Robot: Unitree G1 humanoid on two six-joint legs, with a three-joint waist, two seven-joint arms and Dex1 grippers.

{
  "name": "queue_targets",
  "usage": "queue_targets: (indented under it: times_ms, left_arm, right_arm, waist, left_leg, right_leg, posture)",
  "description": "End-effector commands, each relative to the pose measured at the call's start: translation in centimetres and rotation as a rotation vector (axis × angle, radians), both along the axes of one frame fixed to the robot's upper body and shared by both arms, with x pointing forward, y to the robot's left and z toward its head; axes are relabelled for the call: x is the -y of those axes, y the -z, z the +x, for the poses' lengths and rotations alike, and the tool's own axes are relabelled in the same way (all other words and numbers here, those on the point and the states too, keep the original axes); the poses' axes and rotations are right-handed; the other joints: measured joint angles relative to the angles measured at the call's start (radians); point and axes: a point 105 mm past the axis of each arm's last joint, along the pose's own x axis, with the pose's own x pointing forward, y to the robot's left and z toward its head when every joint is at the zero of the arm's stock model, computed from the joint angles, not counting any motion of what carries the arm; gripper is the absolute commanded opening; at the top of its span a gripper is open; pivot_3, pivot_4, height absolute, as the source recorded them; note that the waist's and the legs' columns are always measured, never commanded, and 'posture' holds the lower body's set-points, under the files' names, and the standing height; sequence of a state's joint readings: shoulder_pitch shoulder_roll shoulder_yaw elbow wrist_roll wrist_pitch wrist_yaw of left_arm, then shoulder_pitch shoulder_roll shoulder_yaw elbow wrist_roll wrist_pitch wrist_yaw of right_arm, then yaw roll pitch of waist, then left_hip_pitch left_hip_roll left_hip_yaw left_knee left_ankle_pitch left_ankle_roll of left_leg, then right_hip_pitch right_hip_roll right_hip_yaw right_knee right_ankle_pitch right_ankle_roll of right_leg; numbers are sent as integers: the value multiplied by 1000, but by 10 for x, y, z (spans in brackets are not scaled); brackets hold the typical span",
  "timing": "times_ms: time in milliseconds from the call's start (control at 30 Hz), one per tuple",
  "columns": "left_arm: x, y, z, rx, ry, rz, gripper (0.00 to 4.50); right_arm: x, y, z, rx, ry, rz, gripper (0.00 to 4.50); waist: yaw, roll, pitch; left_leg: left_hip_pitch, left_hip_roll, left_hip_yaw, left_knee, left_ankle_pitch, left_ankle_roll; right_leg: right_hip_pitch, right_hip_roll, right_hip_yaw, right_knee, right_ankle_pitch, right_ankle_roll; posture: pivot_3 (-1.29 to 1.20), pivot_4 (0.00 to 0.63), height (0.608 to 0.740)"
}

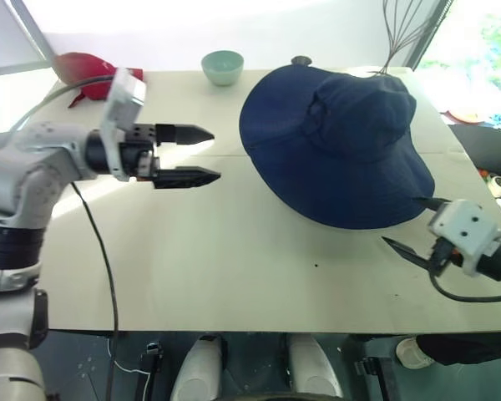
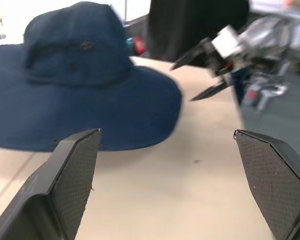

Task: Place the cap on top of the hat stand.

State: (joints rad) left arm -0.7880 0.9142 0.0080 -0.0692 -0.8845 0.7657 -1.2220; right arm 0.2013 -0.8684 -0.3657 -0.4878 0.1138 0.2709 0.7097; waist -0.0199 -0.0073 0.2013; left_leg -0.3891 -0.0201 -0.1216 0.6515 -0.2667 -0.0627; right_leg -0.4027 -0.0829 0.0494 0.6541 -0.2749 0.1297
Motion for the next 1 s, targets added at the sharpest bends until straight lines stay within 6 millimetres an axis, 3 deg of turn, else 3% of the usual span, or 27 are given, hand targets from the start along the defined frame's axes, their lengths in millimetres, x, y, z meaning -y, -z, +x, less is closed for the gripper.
queue_targets:
  times_ms: [33,200,300,533,1000]
  left_arm:
    - [-2,-15,-4,35,-9,-21,4436]
    - [-2,-23,-1,59,-37,-32,4436]
    - [-2,-25,2,61,-55,-39,4500]
    - [-1,-20,1,66,-52,-31,4500]
    - [1,-10,5,89,-63,-17,4500]
  right_arm:
    - [1,3,11,120,29,-77,4500]
    - [-2,4,19,226,28,-117,4500]
    - [-6,2,21,259,6,-126,3659]
    - [-9,-11,18,283,-37,-152,125]
    - [2,-51,20,501,-59,-443,125]
  waist:
    - [0,-1,0]
    - [0,-1,0]
    - [-1,-1,0]
    - [-1,-1,0]
    - [0,-1,0]
  left_leg:
    - [0,0,0,0,0,0]
    - [0,0,0,0,0,0]
    - [0,0,0,0,0,0]
    - [0,0,0,0,0,0]
    - [0,0,0,0,0,0]
  right_leg:
    - [0,0,0,0,0,0]
    - [0,0,1,0,0,-1]
    - [0,0,1,0,0,-1]
    - [0,0,1,0,0,-1]
    - [0,0,1,0,0,-1]
  posture:
    - [0,150,740]
    - [0,150,740]
    - [0,150,740]
    - [0,150,740]
    - [0,150,740]
